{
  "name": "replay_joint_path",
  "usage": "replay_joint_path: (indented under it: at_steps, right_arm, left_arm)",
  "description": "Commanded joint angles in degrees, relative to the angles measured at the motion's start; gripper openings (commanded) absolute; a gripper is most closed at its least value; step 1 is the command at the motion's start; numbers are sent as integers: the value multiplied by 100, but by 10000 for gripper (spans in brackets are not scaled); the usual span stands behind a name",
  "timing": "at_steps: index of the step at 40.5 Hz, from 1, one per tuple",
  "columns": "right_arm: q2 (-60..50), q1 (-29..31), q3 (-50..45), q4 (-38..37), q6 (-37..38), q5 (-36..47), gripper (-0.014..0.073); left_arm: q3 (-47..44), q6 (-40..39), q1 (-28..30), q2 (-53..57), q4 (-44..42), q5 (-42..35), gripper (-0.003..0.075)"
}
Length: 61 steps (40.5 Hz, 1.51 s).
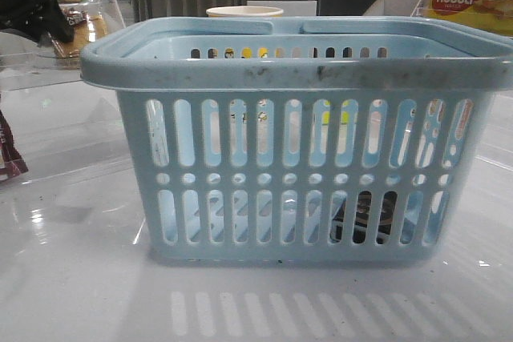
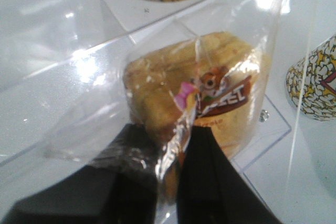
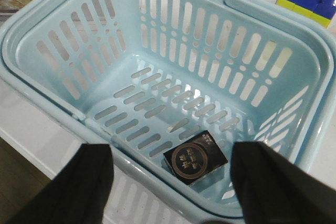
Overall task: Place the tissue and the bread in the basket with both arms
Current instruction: 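Lift the bagged bread with the left gripper and carry it over the basket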
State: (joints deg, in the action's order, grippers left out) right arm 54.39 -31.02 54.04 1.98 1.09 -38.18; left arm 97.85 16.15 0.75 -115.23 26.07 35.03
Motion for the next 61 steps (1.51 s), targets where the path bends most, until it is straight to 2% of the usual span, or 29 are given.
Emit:
replay_joint_path:
  at_steps: [1,18,24,31,38,46,58,61]
  right_arm:
    - [-89,12,162,-64,-50,403,570]
    - [-89,12,162,-64,-50,403,570]
    - [-89,12,162,-64,-50,403,570]
    - [-89,12,162,-64,-50,403,570]
    - [-89,12,162,-64,-50,403,570]
    - [-89,12,162,-64,-50,403,570]
    - [-89,12,162,-64,-50,403,570]
    - [-89,12,162,-64,-50,403,570]
  left_arm:
    - [205,4,-5,565,106,-73,93]
    - [205,19,-20,1472,277,657,93]
    - [168,697,-243,1936,587,1022,93]
    - [-236,1552,-885,2486,1331,1106,93]
    - [-794,1876,-1771,2836,1353,1080,93]
    - [-1310,2281,-2628,2730,1353,885,93]
    - [-1365,2281,-2964,2251,1383,881,95]
    - [-1365,2281,-2964,2152,1383,897,130]
